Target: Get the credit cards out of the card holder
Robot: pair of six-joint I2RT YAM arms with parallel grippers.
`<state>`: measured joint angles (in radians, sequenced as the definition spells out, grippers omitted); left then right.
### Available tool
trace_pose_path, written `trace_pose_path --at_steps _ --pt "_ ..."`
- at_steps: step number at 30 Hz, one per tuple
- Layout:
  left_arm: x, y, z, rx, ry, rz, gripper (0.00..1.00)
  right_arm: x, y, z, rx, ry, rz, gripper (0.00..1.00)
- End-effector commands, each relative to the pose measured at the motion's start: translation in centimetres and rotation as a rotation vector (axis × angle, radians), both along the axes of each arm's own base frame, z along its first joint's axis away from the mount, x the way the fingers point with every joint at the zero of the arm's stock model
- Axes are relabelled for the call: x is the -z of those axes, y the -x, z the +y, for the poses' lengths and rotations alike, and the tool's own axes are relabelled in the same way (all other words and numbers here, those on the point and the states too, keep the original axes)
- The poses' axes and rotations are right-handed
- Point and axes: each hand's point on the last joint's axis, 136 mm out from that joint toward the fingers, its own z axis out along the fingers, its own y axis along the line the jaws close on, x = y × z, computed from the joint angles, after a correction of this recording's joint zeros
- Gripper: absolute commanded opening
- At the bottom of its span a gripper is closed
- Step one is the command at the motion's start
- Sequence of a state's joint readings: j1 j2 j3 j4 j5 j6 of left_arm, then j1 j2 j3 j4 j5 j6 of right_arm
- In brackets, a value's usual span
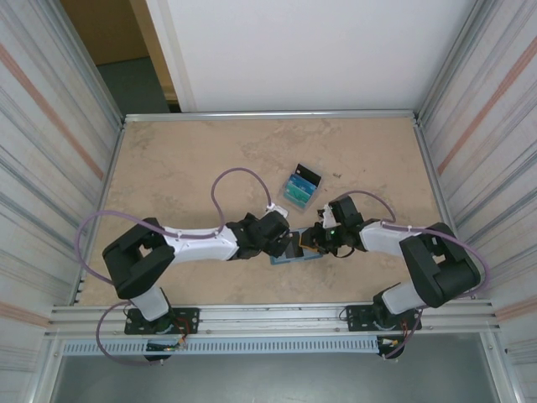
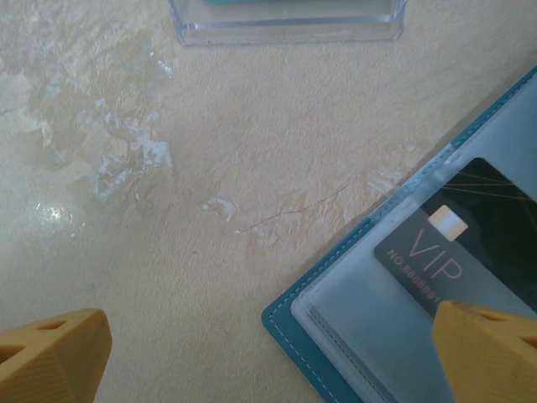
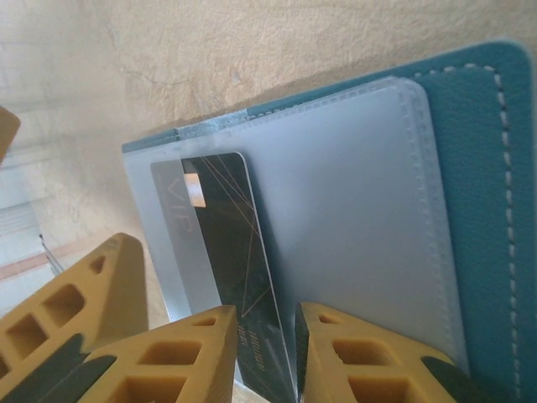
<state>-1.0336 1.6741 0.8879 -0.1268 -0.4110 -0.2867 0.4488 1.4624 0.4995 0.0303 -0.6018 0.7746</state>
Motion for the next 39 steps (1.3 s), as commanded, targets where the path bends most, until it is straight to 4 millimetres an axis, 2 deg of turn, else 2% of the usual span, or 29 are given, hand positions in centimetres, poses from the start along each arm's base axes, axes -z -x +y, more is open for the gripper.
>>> trace_pose_path --at_steps 1,7,16,25,32,39 --pt "1.2 -0.1 1.0 -0.026 -0.048 0.016 0.99 0.1 -0.7 0.2 -0.007 0.0 -0.012 0.24" --pt "2.0 -0.5 1.6 -0.01 -0.092 0.001 0.99 0.3 -0.6 0.8 -0.006 -0.048 0.004 0.22" --pt "2.7 -1.2 1.4 0.086 -0.13 -0.032 0.99 0.0 -0.9 1.7 -0.006 -0.14 0.006 0.18" --pt "3.1 -1.1 1.5 0.092 -0.133 -0.022 0.99 -0.5 -1.1 1.9 -0.011 -0.155 -0.013 0.14" --pt "2.7 -1.2 1.8 0.081 -0.132 -0.028 0.99 -0.2 -0.9 0.7 0.013 -0.074 -0.021 0.0" --pt "2.7 -1.4 2.3 0.071 -0.127 -0.035 0.99 -0.8 -0.6 -1.6 0.022 0.078 -0.066 0.0"
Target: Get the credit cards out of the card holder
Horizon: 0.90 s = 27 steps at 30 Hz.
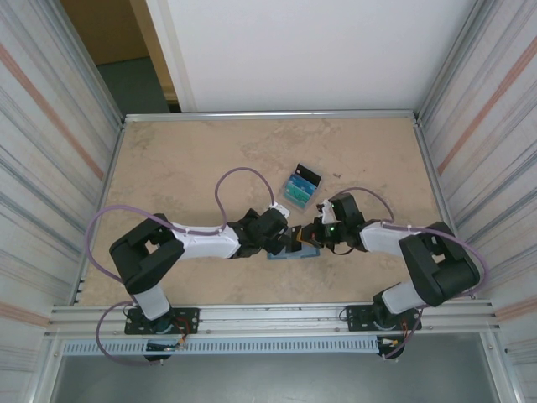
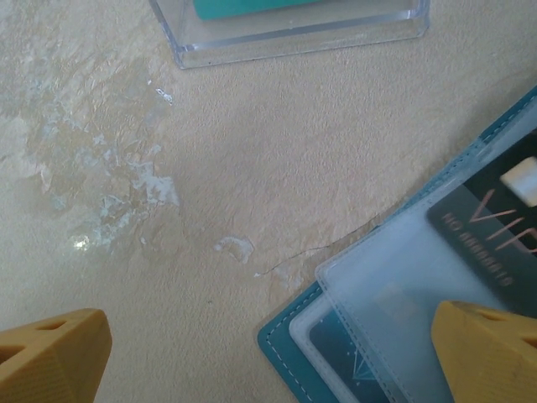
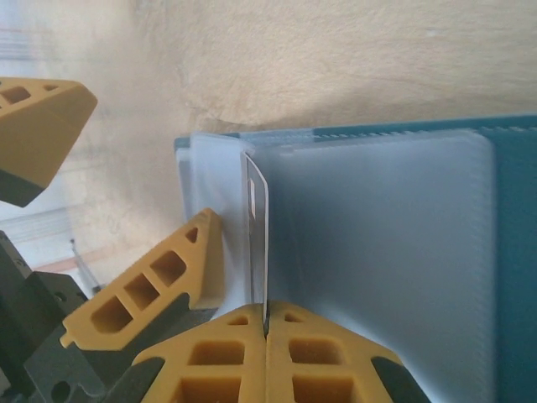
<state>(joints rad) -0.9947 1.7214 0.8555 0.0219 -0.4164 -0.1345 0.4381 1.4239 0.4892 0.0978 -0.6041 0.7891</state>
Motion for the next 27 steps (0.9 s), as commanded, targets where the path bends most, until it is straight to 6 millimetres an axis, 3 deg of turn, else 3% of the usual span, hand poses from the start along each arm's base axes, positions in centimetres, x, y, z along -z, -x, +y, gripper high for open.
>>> trace_pose_path --at_steps 1,16,21,27 --pt "1.8 0.6 2.5 -0.003 -0.087 0.033 0.99 0.4 0.7 -2.1 0.004 0.138 0.0 0.0" --pt "0.2 1.5 2.6 0.191 -0.038 0.003 0.99 -7.5 0.3 -4.8 -0.032 0.322 -0.266 0.0" --pt "-0.6 1.6 2.8 0.233 -0.016 -0.012 0.99 -9.7 -1.5 -5.4 -0.053 0.411 -0.356 0.0" --pt "-2.6 1.5 3.0 0.225 0.028 -0.033 0.99 -12.1 -5.0 -5.0 -0.117 0.517 -0.453 0.0"
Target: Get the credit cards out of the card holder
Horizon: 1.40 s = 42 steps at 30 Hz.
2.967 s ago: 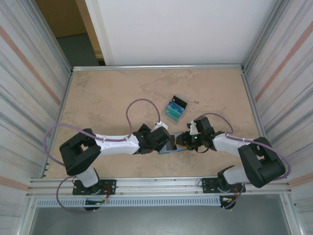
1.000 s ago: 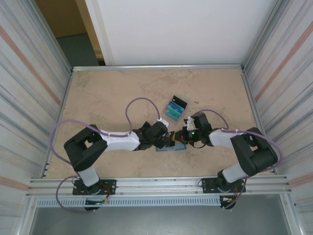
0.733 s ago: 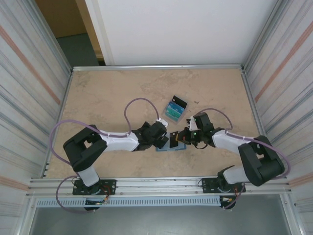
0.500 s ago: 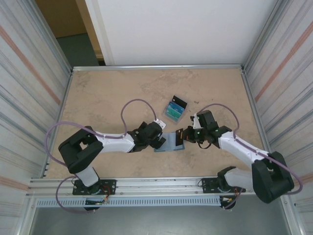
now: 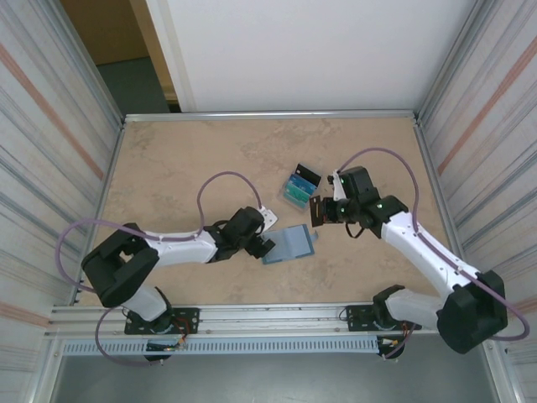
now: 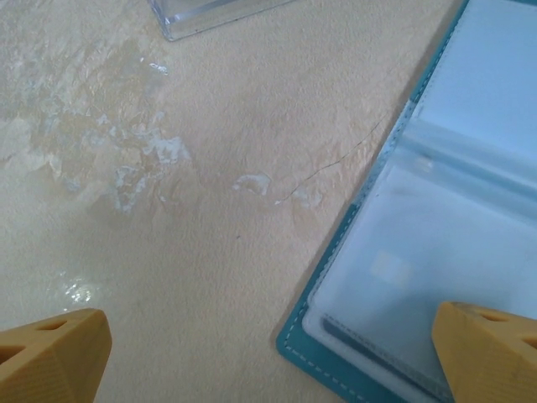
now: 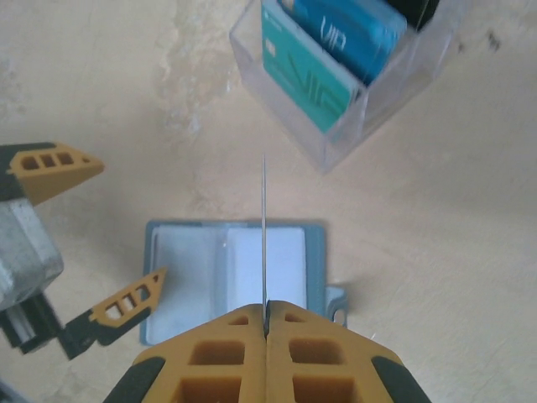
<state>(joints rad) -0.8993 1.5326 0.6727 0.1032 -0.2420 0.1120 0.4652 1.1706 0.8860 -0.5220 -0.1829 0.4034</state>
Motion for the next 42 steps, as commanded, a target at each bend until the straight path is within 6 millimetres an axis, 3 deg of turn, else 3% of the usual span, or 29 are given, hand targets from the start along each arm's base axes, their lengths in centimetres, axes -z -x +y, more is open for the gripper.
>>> trace_pose_path --at_steps 1,8,15,24,34,42 --pt "-2.1 0.3 -0.2 0.024 0.046 -0.013 0.99 -0.7 -1.6 -0.4 -0.065 0.131 -0.05 0.0" --pt "-3.2 2.5 -1.1 -0.01 0.104 0.019 0.99 -1.0 -5.4 0.5 -0.2 0.273 -0.09 0.0" --pt "-0.9 5.5 -2.3 0.057 0.0 0.028 0.99 -1.3 -10.0 0.8 -0.295 0.375 -0.181 0.0" --pt "0.7 5.2 -0.6 0.024 -0.094 0.011 0.99 -0.5 -14.7 0.9 -0.358 0.449 -0.219 0.0" --pt "2.0 4.7 1.1 -0.008 -0.148 0.037 0.99 1.1 -17.4 0.9 -0.406 0.506 -0.233 0.0" --pt "1.9 4.1 2.1 -0.043 -0.154 0.042 0.99 2.2 -17.4 1.4 -0.453 0.488 -0.21 0.0"
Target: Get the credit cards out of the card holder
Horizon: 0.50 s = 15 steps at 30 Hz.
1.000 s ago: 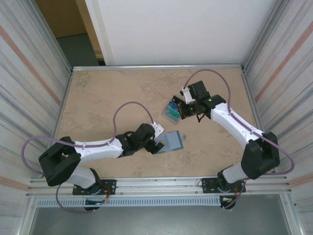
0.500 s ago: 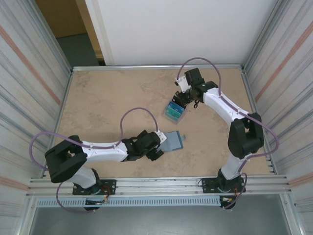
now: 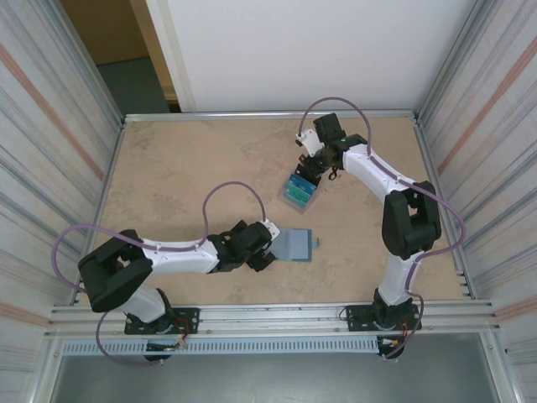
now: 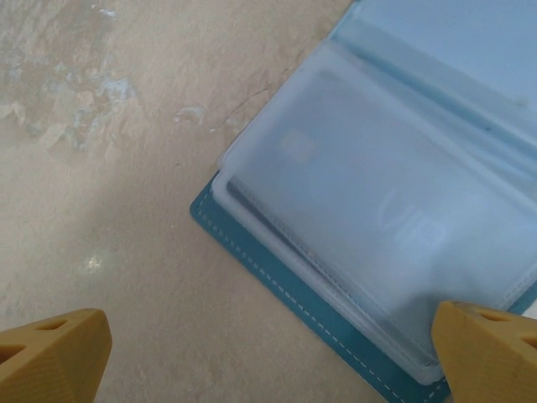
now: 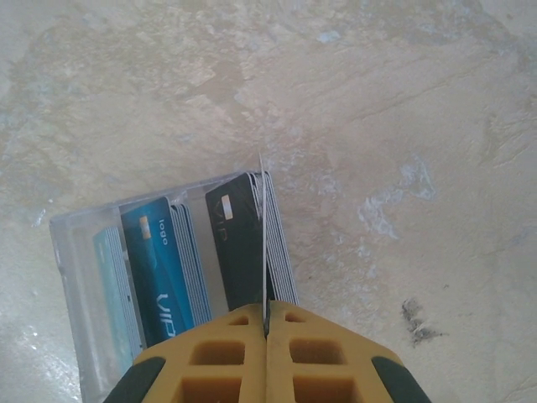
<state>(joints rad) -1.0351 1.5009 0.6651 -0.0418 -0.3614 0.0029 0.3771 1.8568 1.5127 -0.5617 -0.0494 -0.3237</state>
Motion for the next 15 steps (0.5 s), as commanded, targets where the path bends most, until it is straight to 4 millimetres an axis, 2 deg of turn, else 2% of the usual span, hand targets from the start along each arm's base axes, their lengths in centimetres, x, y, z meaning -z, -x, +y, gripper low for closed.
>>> trace_pose_path --at_steps 1,9,15 --pt "1.0 0.4 1.7 -0.019 -0.063 0.017 0.99 0.2 -0.4 0.3 -0.036 0.002 0.007 0.0" --pt "-0.1 0.2 1.6 -0.018 -0.041 0.003 0.99 1.5 0.2 0.3 -0.053 0.008 0.052 0.0" --pt "-1.6 0.1 1.3 -0.017 -0.001 -0.017 0.99 2.1 0.6 -0.2 -0.054 0.046 0.083 0.0"
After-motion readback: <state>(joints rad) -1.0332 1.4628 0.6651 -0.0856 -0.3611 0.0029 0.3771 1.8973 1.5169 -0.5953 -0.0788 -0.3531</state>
